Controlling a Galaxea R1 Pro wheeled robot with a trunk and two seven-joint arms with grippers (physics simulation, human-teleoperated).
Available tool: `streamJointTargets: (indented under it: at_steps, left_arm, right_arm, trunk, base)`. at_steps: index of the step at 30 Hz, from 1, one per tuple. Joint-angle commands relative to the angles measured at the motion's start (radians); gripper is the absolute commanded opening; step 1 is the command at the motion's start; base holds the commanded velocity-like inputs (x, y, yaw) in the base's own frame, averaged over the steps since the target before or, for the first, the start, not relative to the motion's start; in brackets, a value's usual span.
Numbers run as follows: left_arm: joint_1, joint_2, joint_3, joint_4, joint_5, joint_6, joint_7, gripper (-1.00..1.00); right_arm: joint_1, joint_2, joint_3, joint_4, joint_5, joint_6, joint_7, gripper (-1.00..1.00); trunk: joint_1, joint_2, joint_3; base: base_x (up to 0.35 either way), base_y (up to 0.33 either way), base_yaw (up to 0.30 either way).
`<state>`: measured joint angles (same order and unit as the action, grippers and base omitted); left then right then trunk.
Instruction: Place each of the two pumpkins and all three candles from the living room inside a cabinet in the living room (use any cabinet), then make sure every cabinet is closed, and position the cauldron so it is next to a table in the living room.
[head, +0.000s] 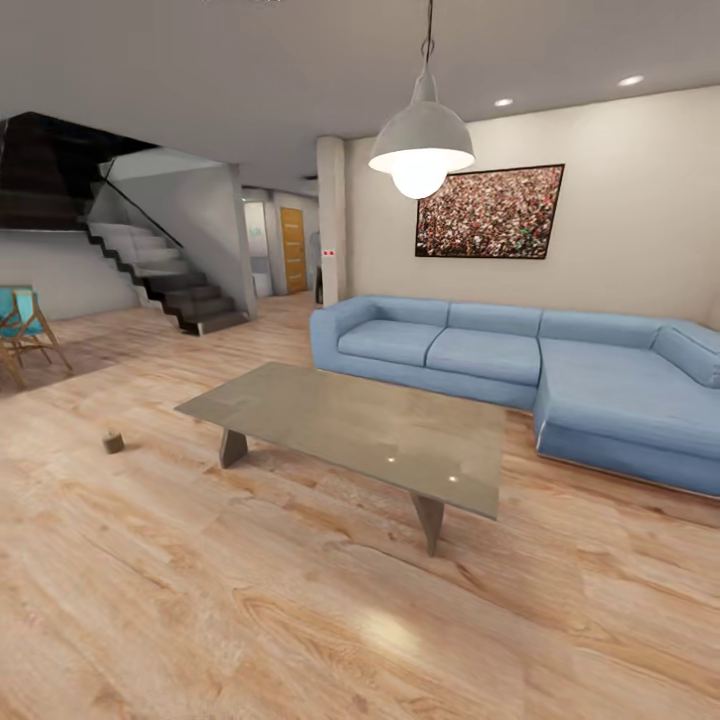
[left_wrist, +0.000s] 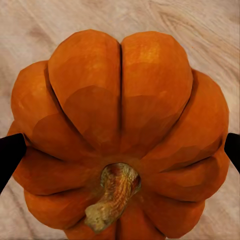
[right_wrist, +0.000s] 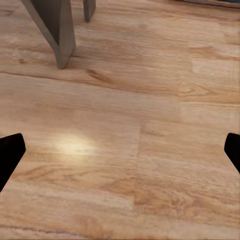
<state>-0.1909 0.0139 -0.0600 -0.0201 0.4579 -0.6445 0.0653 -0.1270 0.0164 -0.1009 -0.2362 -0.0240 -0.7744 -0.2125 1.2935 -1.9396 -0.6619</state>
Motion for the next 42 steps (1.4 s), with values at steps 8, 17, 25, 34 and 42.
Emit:
streamJointTargets:
  at_steps: [8,17,25,34,42]
  left_arm:
    - [-0.001,0.000,-0.007,0.000,-0.002,-0.001,0.007,-1.00]
    - [-0.001,-0.002,-0.007,0.000,-0.002,0.008,0.006,-1.00]
    - [-0.001,0.012,-0.007,0.000,-0.001,0.009,0.013,-1.00]
    - [-0.001,0.015,-0.007,0.000,-0.001,0.009,0.013,-1.00]
    - [-0.001,0.015,-0.007,0.000,-0.001,0.009,0.014,-1.00]
  right_arm:
    - [0.000,0.000,-0.003,0.000,-0.002,-0.003,0.002,1.00]
    - [0.000,0.000,-0.003,0.000,-0.002,-0.002,0.002,1.00]
    - [0.000,0.000,-0.003,0.000,-0.002,-0.002,0.002,1.00]
    - [0.000,0.000,-0.003,0.000,-0.002,-0.002,0.002,1.00]
    - [0.000,0.000,-0.003,0.000,-0.002,-0.002,0.002,1.00]
  trunk:
    - [0.000,0.000,-0.001]
    - [0.000,0.000,-0.001]
    - [0.000,0.000,-0.001]
    - [0.000,0.000,-0.001]
    - [0.000,0.000,-0.001]
  base:
    - [0.000,0.000,0.276]
    - [0.000,0.000,0.276]
    - [0.000,0.000,0.277]
    - [0.000,0.000,0.277]
    - [0.000,0.000,0.277]
